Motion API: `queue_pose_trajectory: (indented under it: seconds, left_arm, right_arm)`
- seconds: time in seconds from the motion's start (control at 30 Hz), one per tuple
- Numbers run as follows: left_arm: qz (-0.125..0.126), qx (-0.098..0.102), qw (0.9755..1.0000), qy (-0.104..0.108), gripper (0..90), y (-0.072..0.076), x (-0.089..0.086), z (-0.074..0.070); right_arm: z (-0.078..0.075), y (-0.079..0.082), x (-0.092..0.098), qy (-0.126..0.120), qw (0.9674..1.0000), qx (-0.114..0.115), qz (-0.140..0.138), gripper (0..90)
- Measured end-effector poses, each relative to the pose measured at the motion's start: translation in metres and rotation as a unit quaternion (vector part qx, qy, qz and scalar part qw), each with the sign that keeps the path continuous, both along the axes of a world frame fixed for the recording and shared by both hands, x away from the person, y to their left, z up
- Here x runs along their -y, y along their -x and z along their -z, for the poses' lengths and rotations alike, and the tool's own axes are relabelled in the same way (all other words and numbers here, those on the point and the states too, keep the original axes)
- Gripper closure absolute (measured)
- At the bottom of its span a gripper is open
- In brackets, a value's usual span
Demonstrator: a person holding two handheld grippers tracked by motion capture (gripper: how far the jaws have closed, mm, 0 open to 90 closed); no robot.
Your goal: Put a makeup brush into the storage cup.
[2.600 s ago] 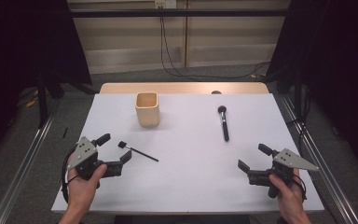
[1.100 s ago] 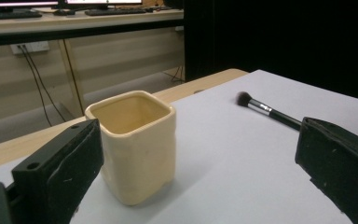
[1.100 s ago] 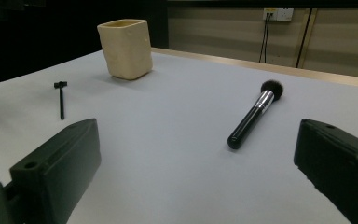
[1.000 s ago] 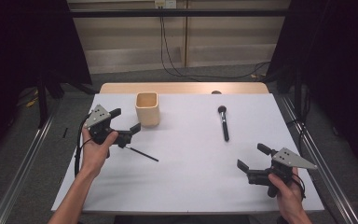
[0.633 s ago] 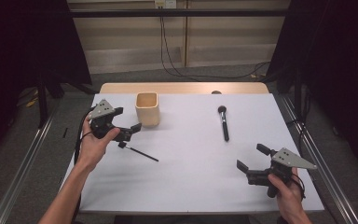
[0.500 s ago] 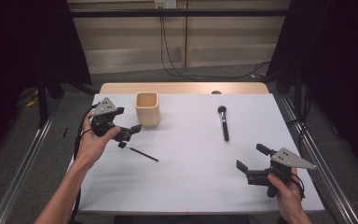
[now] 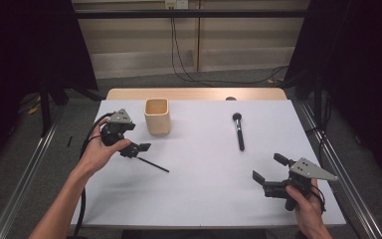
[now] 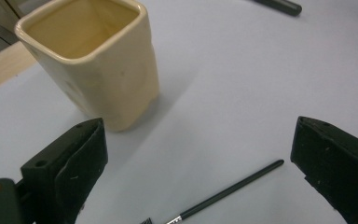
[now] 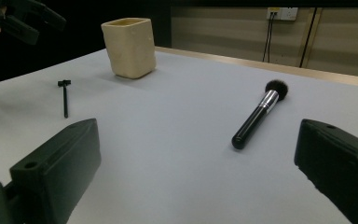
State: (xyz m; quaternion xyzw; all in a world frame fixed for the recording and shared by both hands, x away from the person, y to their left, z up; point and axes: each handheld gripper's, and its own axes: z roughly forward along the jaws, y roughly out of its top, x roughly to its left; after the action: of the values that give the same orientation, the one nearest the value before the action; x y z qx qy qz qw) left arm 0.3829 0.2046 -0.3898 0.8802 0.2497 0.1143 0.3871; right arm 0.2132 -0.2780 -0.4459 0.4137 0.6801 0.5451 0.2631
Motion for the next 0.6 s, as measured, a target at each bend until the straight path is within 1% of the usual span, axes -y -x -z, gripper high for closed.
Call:
queue_pose_trajectory:
  seconds: [0.03,0.1,0.17,0.23,0.27,0.33,0.37,0.4,0.43,0.47,0.5,0.53,0.57,0.6]
  left_arm:
    - [0.005,-0.006,1.0000,0.002,3.7,-0.001,0.001,0.001]
    - [0.011,-0.019,0.9997,-0.005,3.7,-0.002,0.002,0.004]
    - [0.021,-0.019,0.9992,-0.027,4.2,-0.005,0.002,0.007]
    - [0.018,-0.028,0.9991,-0.025,3.8,-0.006,0.003,0.010]
    - [0.020,-0.029,0.9989,-0.031,4.5,-0.007,0.003,0.010]
    - [0.026,-0.037,0.9984,-0.033,4.4,-0.007,0.004,0.012]
    - [0.030,-0.038,0.9982,-0.036,4.7,-0.008,0.004,0.013]
    - [0.036,-0.037,0.9977,-0.044,4.7,-0.009,0.004,0.013]
    - [0.035,-0.043,0.9974,-0.047,4.7,-0.009,0.005,0.015]
    - [0.044,-0.043,0.9960,-0.065,4.5,-0.011,0.004,0.015]
    - [0.035,-0.049,0.9966,-0.056,4.4,-0.010,0.006,0.019]
    - [0.036,-0.051,0.9960,-0.064,4.4,-0.011,0.006,0.020]
    - [0.037,-0.056,0.9955,-0.066,4.4,-0.012,0.006,0.021]
    - [0.034,-0.058,0.9953,-0.070,4.3,-0.012,0.006,0.023]
  right_arm:
    - [0.000,0.000,0.000,-0.003,1.0000,0.000,0.000,0.1]
    - [0.000,-0.001,0.000,-0.001,1.0000,-0.001,0.000,0.1]
    - [0.000,-0.002,-0.001,-0.001,1.0000,-0.001,-0.002,0.1]
    - [0.000,-0.002,-0.001,-0.001,1.0000,-0.002,-0.004,0.1]
    - [0.000,-0.002,-0.001,0.001,1.0000,0.000,-0.005,0.1]
    - [0.000,-0.002,-0.001,0.000,1.0000,-0.001,-0.005,0.1]
    - [0.000,-0.002,-0.001,0.001,1.0000,0.000,-0.005,0.1]
    - [0.000,-0.002,-0.001,0.001,1.0000,0.000,-0.006,0.1]
    - [0.000,-0.002,-0.001,0.001,1.0000,0.000,-0.006,0.1]
    - [0.000,-0.002,-0.001,0.001,1.0000,0.000,-0.006,0.1]
    - [0.000,-0.002,-0.001,0.001,1.0000,0.001,-0.006,0.1]
    - [0.000,-0.002,-0.001,0.001,1.0000,0.001,-0.006,0.1]
    - [0.000,-0.002,-0.001,0.002,1.0000,0.002,-0.007,0.1]
    - [0.000,-0.002,-0.001,0.002,1.0000,0.001,-0.007,0.1]
